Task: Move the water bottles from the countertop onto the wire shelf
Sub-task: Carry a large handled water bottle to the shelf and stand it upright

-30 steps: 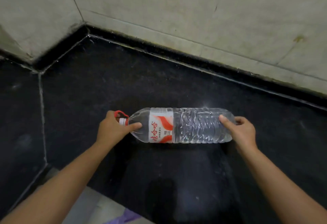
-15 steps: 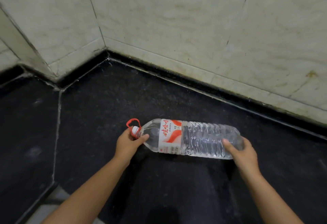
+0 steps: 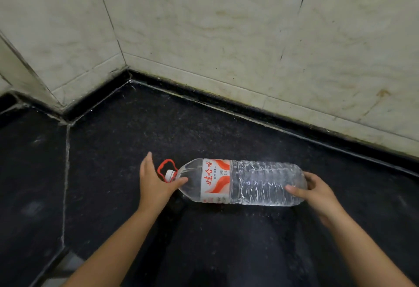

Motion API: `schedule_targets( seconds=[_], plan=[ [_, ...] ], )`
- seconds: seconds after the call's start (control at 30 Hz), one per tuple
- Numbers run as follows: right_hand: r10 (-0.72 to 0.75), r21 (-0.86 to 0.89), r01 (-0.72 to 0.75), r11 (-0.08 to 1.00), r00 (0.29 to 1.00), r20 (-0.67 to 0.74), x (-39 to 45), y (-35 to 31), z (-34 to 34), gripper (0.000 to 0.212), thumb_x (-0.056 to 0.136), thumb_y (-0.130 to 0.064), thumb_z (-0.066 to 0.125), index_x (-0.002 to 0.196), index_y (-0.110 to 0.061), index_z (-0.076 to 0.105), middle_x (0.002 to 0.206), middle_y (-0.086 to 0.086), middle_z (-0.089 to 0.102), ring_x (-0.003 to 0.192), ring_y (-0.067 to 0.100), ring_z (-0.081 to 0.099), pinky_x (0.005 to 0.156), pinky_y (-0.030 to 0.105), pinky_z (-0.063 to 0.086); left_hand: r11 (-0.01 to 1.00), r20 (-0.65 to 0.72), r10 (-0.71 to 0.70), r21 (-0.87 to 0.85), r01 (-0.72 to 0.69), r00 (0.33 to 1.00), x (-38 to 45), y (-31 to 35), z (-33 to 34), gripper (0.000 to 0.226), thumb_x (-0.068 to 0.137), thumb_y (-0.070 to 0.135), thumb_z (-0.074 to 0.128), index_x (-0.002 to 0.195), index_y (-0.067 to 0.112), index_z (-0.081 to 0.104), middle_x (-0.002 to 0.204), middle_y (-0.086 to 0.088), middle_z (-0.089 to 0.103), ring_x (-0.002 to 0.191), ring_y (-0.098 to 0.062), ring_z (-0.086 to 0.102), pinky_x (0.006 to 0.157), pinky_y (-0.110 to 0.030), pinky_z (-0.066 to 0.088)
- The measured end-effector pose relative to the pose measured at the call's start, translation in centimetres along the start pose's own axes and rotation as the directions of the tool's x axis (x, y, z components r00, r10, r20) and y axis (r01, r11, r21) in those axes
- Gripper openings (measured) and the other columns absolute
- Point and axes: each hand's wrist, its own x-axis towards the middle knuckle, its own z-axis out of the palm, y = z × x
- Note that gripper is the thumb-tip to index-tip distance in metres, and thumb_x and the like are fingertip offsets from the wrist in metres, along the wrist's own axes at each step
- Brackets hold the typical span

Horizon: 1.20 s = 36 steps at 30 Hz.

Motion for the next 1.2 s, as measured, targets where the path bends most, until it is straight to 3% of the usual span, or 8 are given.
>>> schedule_targets(
  seconds=[0.13, 0.37, 0.57, 0.7, 0.8, 0.87, 0.97, 1.2],
  plan=[
    [-0.009, 0.027, 0.009, 1.000, 1.000, -0.021, -0.3, 0.1, 0.2, 0.057, 0.072, 0.005, 0.071, 0.124, -0.001, 0.048, 0.107, 0.010, 0.055, 0.094, 0.023, 0.054, 0.085, 0.033, 0.042, 0.867, 0.235, 0.236, 0.387, -0.314, 0.943, 1.1, 1.6, -0.6, 0.093, 0.074, 0.037, 0.073, 0.145, 0.011, 0.020, 0.155, -0.002, 0.017, 0.143, -0.015, 0.013, 0.114, -0.029, 0.018],
    [0.000, 0.021, 0.001, 1.000, 0.999, -0.045, -0.3, 0.4, 0.5, 0.058, 0.072, 0.002, 0.073, 0.124, -0.001, 0.048, 0.118, 0.015, 0.058, 0.096, 0.025, 0.056, 0.087, 0.036, 0.045, 0.814, 0.313, 0.005, 0.551, -0.186, 0.950, 2.6, 1.0, 0.3, 0.081, 0.070, 0.062, 0.064, 0.120, 0.001, 0.047, 0.124, -0.013, 0.052, 0.118, -0.027, 0.047, 0.095, -0.033, 0.039],
    [-0.033, -0.068, 0.028, 0.997, 0.997, -0.067, -0.1, 0.1, 0.8, 0.057, 0.069, -0.007, 0.077, 0.121, 0.000, 0.053, 0.110, 0.013, 0.061, 0.090, 0.023, 0.058, 0.079, 0.031, 0.043, 0.962, 0.273, -0.150, 0.263, 0.076, 0.950, 1.9, -0.6, 0.6, 0.053, 0.070, 0.041, 0.076, 0.105, 0.007, 0.055, 0.104, -0.006, 0.061, 0.091, -0.020, 0.057, 0.074, -0.029, 0.043],
    [-0.030, -0.100, 0.021, 0.995, 0.995, -0.092, 0.1, 0.4, 0.9, 0.058, 0.067, -0.010, 0.079, 0.118, 0.000, 0.054, 0.114, 0.015, 0.062, 0.091, 0.024, 0.058, 0.081, 0.032, 0.045, 0.992, 0.217, -0.124, 0.044, 0.118, 0.968, 1.3, -1.0, 0.9, 0.033, 0.065, 0.021, 0.082, 0.083, 0.011, 0.056, 0.083, -0.006, 0.063, 0.078, -0.021, 0.059, 0.078, -0.039, 0.052],
    [-0.038, -0.101, 0.029, 0.994, 0.996, -0.085, 0.0, 0.2, 0.8, 0.056, 0.069, -0.010, 0.078, 0.118, -0.001, 0.053, 0.105, 0.009, 0.060, 0.089, 0.022, 0.057, 0.080, 0.032, 0.044, 0.989, 0.221, -0.127, -0.047, 0.140, 0.967, 1.1, -0.7, 0.9, 0.039, 0.068, 0.012, 0.079, 0.072, 0.028, 0.045, 0.076, 0.008, 0.053, 0.073, -0.012, 0.054, 0.067, -0.023, 0.047],
    [-0.044, -0.078, 0.037, 0.996, 0.995, -0.086, -0.1, 0.4, 0.9, 0.052, 0.069, -0.008, 0.077, 0.115, -0.002, 0.053, 0.101, 0.006, 0.058, 0.087, 0.022, 0.057, 0.079, 0.032, 0.044, 0.986, 0.217, -0.132, -0.072, 0.151, 0.967, 1.0, -0.8, 0.9, 0.036, 0.068, 0.010, 0.079, 0.089, 0.025, 0.054, 0.088, 0.007, 0.055, 0.083, -0.015, 0.055, 0.071, -0.020, 0.046],
    [-0.063, -0.041, 0.058, 0.998, 0.987, -0.145, -0.7, 1.2, 1.1, 0.045, 0.067, -0.006, 0.078, 0.106, -0.007, 0.056, 0.100, 0.008, 0.061, 0.086, 0.022, 0.058, 0.079, 0.032, 0.044, 0.983, 0.230, -0.167, -0.030, 0.179, 0.959, 0.6, -1.1, 0.6, 0.080, 0.066, 0.012, 0.081, 0.135, 0.008, 0.040, 0.126, -0.009, 0.051, 0.110, -0.023, 0.053, 0.094, -0.035, 0.045],
    [-0.086, 0.035, 0.096, 0.995, 0.970, -0.228, -3.0, 2.7, 0.6, 0.048, 0.066, -0.004, 0.079, 0.108, -0.007, 0.057, 0.098, 0.005, 0.062, 0.082, 0.018, 0.059, 0.075, 0.028, 0.045, 0.986, 0.221, -0.161, -0.007, 0.166, 0.962, -1.2, -1.3, 0.9, 0.088, 0.065, 0.012, 0.081, 0.140, 0.011, 0.035, 0.138, -0.012, 0.045, 0.122, -0.027, 0.048, 0.103, -0.045, 0.042]
  ],
)
